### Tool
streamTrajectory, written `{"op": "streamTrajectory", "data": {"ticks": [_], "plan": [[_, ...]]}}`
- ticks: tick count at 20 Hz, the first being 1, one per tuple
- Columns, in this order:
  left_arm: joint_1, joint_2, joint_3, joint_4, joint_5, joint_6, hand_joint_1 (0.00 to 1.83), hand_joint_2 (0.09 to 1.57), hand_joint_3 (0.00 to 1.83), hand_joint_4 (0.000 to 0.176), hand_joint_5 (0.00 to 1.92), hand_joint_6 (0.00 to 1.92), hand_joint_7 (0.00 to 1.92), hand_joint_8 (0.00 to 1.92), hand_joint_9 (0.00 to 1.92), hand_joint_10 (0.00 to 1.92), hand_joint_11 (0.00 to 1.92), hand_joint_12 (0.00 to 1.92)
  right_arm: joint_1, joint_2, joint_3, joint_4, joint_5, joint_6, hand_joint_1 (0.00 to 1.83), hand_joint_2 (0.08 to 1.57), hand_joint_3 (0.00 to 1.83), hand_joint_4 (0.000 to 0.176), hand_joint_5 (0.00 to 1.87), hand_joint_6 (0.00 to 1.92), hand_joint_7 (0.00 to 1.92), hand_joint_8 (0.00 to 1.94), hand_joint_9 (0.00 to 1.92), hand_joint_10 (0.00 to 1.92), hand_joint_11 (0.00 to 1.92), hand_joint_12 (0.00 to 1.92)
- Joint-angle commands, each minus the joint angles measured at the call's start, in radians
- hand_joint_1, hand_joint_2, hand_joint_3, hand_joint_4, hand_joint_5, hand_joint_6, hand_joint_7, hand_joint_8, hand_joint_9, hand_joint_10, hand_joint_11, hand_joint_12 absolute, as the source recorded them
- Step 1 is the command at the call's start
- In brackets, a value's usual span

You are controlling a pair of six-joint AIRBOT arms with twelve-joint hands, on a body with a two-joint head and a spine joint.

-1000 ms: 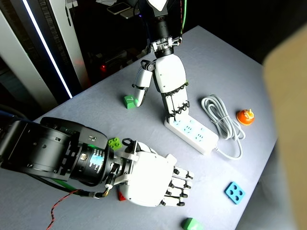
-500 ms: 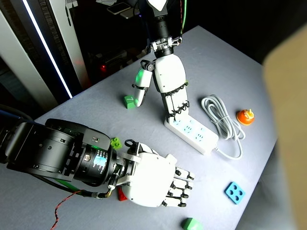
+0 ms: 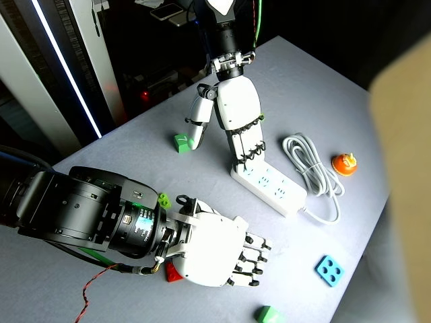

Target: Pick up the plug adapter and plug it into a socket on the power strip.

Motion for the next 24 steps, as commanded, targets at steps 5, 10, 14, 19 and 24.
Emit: {"op": "streamTrajectory", "data": {"ticks": [5, 10, 14, 19, 24], "plan": [[-0.001, 0.006, -0.005, 0.029, 0.009, -0.004, 0.0, 1.18, 0.0, 0.0, 0.0, 0.0, 0.0, 0.0, 0.0, 0.0, 0.0, 0.0, -0.001, 0.002, 0.004, 0.003, 0.104, 0.016, 1.06, 1.24, 0.0, 0.0, 0.21, 0.01, 0.2, 0.0, 0.19, 0.01, 0.0, 0.57], [-0.002, 0.006, -0.005, 0.029, 0.009, -0.004, 0.0, 1.17, 0.0, 0.0, 0.0, 0.0, 0.0, 0.0, 0.0, 0.0, 0.0, 0.0, 0.001, -0.001, 0.004, 0.004, 0.106, 0.016, 1.25, 1.18, 0.0, 0.0, 0.37, 0.0, 0.4, 0.0, 0.38, 0.01, 0.0, 1.05], [0.0, 0.006, -0.005, 0.029, 0.009, -0.004, 0.0, 1.18, 0.0, 0.0, 0.0, 0.0, 0.0, 0.0, 0.0, 0.0, 0.0, 0.0, 0.001, -0.001, 0.004, 0.004, 0.107, 0.015, 1.29, 1.24, 0.0, 0.0, 0.6, 0.02, 0.69, 0.02, 0.69, 0.04, 0.36, 1.08], [-0.001, 0.006, -0.005, 0.029, 0.008, -0.007, 0.0, 1.18, 0.0, 0.0, 0.0, 0.0, 0.0, 0.0, 0.0, 0.0, 0.0, 0.0, 0.002, -0.001, 0.004, 0.004, 0.106, 0.015, 1.35, 1.23, 0.0, 0.0, 0.63, 1.3, 0.79, 1.29, 0.74, 1.52, 0.65, 1.52], [-0.001, 0.007, -0.005, 0.029, 0.008, -0.008, 0.0, 1.18, 0.0, 0.0, 0.0, 0.0, 0.0, 0.0, 0.0, 0.0, 0.0, 0.0, 0.014, 0.006, 0.004, 0.004, 0.102, 0.021, 1.37, 1.16, 0.0, 0.0, 0.77, 1.01, 0.92, 1.16, 0.89, 1.44, 0.81, 1.57]]}}
